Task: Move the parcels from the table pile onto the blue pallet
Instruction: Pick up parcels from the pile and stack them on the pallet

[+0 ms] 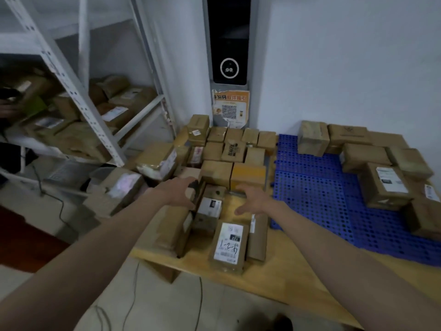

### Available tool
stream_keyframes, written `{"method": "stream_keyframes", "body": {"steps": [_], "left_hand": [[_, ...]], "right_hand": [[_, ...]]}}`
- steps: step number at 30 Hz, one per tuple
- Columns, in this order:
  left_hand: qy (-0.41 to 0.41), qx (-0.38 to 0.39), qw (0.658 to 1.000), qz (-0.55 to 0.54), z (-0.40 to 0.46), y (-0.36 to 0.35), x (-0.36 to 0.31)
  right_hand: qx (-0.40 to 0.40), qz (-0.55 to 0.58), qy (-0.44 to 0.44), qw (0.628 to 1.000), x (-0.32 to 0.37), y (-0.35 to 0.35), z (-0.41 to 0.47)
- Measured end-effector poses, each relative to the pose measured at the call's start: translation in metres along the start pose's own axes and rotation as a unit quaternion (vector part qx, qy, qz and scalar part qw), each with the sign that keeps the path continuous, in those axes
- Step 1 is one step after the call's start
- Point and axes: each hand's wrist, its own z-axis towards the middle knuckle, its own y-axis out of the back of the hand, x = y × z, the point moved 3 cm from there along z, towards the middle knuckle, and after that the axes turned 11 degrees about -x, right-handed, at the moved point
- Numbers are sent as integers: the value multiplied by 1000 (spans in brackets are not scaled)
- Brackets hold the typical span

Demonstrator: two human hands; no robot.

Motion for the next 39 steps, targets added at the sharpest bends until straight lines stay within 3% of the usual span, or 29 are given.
{"method": "stream_keyframes", "body": {"steps": [6, 12, 20, 39], "left_hand": [[56, 38, 998, -7, -37, -14, 50], [37, 26, 999, 24, -71, -27, 86], [113, 69, 988, 75, -105, -33, 137], [201, 74, 966, 146, -104, -34, 155]], "right_hand": [[34, 5, 11, 999, 40, -52, -4], [82, 9, 11, 997, 75, -98, -8], [76, -63, 41, 994, 107, -137, -7], [105, -18, -15, 994, 118, -153, -9]]}}
